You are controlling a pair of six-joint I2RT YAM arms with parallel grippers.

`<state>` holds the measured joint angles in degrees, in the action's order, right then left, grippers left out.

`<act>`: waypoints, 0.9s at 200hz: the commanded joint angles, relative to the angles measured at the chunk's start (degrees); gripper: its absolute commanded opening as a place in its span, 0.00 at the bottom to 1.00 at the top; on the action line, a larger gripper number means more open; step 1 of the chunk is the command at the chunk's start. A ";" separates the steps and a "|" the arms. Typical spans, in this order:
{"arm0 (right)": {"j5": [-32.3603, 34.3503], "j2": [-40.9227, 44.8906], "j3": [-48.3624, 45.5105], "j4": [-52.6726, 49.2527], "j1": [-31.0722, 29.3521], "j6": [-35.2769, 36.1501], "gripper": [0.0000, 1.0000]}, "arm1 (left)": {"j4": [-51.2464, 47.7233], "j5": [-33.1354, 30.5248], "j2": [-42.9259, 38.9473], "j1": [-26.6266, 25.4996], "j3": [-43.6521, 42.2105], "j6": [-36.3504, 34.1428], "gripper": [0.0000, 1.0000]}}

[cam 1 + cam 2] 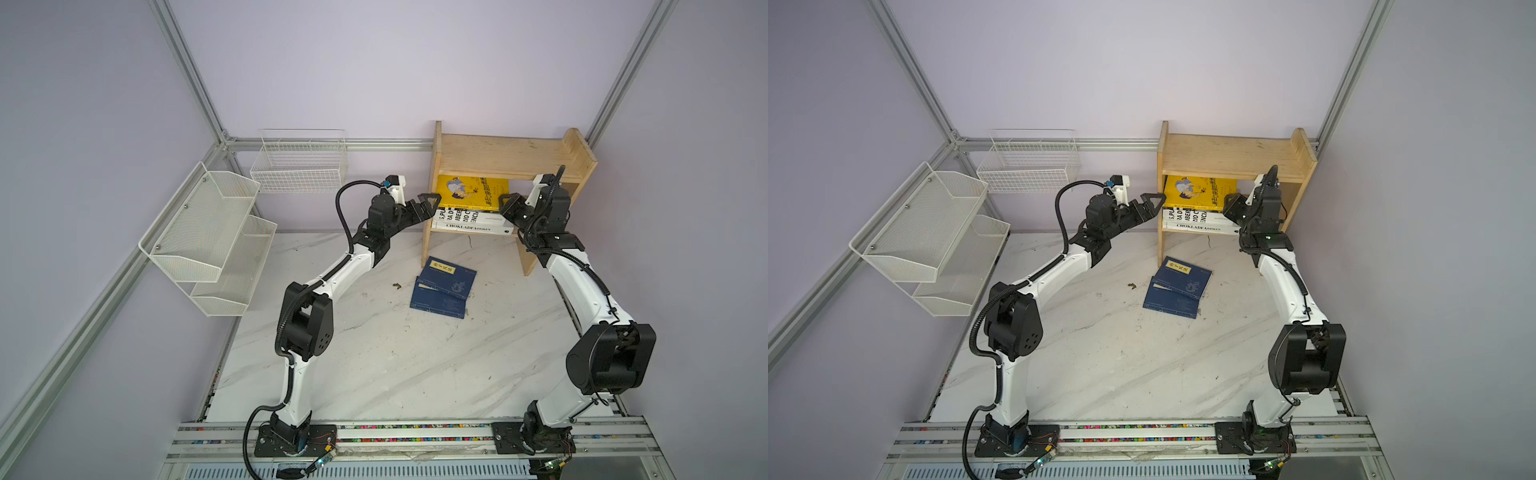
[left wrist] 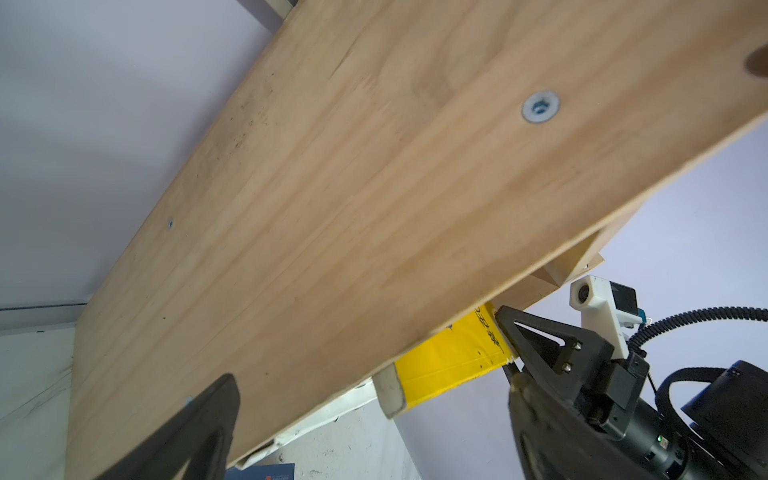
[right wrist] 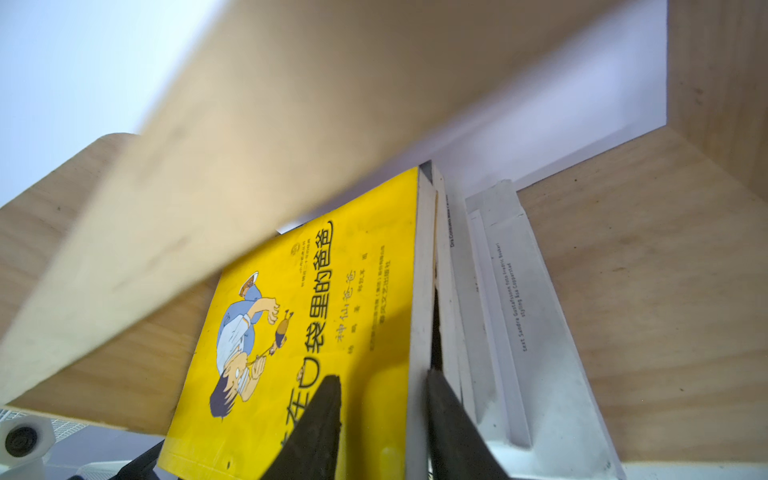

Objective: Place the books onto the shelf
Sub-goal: 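Press the yellow paperback's spine inward with left gripper while right gripper holds it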

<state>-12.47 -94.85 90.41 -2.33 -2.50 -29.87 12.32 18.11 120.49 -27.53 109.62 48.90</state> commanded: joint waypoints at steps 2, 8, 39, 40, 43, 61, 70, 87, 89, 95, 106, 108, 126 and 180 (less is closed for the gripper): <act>-0.28 -0.96 2.42 4.01 -1.00 0.19 0.37 | 2.32 1.93 -1.43 -0.33 3.73 -2.98 1.00; -0.23 -1.12 2.43 4.04 -1.01 0.17 0.37 | 2.12 2.48 -1.48 -0.33 4.00 -4.43 1.00; -0.01 -1.39 2.41 3.68 -1.05 0.51 0.37 | -3.30 4.28 -2.05 -0.77 5.22 -13.29 0.98; -0.01 -1.39 2.41 3.71 -1.08 0.51 0.38 | -3.50 4.20 -2.07 -0.77 5.24 -13.43 0.98; -0.01 -1.39 2.45 3.73 -1.04 0.51 0.38 | -3.97 3.90 -2.04 -0.89 5.32 -14.42 0.98; -0.57 -1.52 2.43 3.87 -1.06 0.44 0.38 | -5.72 1.46 -1.70 -1.38 6.12 -18.08 0.93; -0.83 -1.67 2.58 3.85 -1.09 0.34 0.38 | -6.07 0.59 -1.04 -1.52 6.95 -18.74 0.91; -1.13 -1.83 2.84 3.51 -1.10 0.38 0.38 | -5.83 -0.58 0.15 -1.61 8.39 -19.02 0.84; -1.13 -1.83 2.84 3.50 -1.10 0.37 0.39 | -5.88 -0.76 0.29 -1.64 8.58 -19.02 0.84; -1.36 -1.83 2.86 3.55 -1.05 0.34 0.39 | -5.60 -1.12 0.60 -1.65 8.90 -19.04 0.83; -1.63 -1.94 3.01 3.33 -1.10 0.40 0.38 | -4.86 -1.44 1.18 -1.69 9.35 -18.77 0.80; -1.67 -1.97 2.97 3.37 -1.10 0.42 0.38 | -4.83 -1.66 1.27 -1.66 9.55 -18.72 0.80; -2.07 -2.17 3.16 3.30 -1.08 0.34 0.39 | -4.44 -2.52 2.32 -1.65 10.71 -18.27 0.76; -3.59 -4.00 5.03 3.91 -1.10 -0.18 0.39 | -4.72 -5.25 4.34 -1.74 13.40 -19.01 0.60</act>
<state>-11.64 -96.66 92.03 -2.15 -2.66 -30.46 5.98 15.31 124.95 -29.17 117.34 31.62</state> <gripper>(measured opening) 0.386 0.621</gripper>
